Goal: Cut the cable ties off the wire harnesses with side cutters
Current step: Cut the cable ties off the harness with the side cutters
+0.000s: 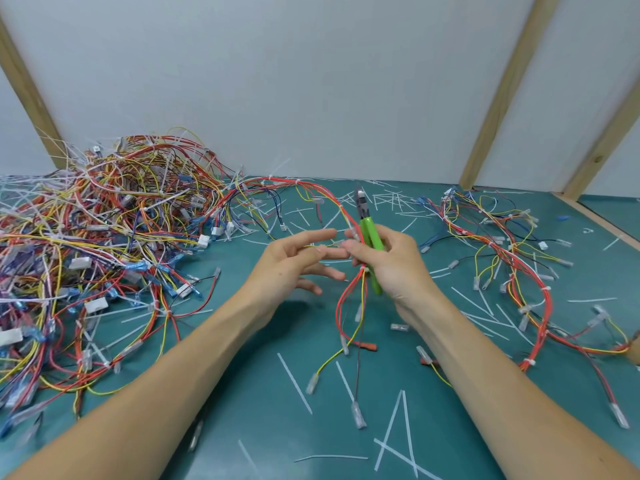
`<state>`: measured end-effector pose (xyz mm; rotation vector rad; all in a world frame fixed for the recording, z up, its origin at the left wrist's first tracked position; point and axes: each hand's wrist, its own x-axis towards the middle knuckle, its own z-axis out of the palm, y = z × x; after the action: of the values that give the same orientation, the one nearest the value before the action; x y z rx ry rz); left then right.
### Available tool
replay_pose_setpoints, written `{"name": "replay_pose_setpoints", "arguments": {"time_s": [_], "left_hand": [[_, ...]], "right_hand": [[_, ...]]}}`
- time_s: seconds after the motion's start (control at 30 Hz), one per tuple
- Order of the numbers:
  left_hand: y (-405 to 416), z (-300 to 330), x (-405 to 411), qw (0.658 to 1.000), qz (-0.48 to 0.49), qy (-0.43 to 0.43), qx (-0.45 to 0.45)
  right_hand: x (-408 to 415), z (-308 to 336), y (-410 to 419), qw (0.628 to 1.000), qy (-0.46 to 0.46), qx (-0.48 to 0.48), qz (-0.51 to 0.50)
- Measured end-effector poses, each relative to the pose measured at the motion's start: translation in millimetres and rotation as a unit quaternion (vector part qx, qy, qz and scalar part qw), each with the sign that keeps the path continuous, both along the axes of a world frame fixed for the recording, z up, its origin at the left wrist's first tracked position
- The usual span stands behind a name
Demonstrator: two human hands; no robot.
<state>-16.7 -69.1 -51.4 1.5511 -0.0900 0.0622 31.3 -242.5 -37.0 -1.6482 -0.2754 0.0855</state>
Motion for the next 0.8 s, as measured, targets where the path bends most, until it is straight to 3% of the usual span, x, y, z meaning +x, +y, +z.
{"name": "replay_pose_setpoints", "arguments": {"time_s": [0.07,0.17,0.27,0.37,0.43,0.53,0.6,0.7,0.8], "left_hand": [[1,-2,1,0.992,0.116,-0.024,0.033],[13,-1,5,0.94,0.305,-0.112,0.104],[25,-1,6,0.893,0.393,-0.156,0.153],[33,-2,7,0.829,0.46,-0.173,0.267],[39,0,7,0.806,0.461,-0.178,0.325],[40,-6,9,0.825,0.342,-0.124,0.432],[35,-11,9,0.816,0.283,-0.086,0.497],[29,-11,9,0.788,0.26,-0.121,0.545],[23,-7,6,0.797,0.267,-0.117,0.528]], "right_hand": [[6,3,-5,0.999,-0.048,-0.002,-0.027],[13,8,-20,0.981,-0.182,-0.035,-0.061],[18,10,-34,0.943,-0.305,-0.076,-0.112],[26,11,-43,0.935,-0.314,-0.007,-0.166],[32,13,-48,0.935,-0.288,0.074,-0.194],[44,13,-58,0.933,-0.208,0.151,-0.251],[50,8,-66,0.929,-0.166,0.094,-0.316],[49,4,-70,0.916,-0.127,0.014,-0.38],[43,12,-68,0.903,-0.173,0.005,-0.394]]}}
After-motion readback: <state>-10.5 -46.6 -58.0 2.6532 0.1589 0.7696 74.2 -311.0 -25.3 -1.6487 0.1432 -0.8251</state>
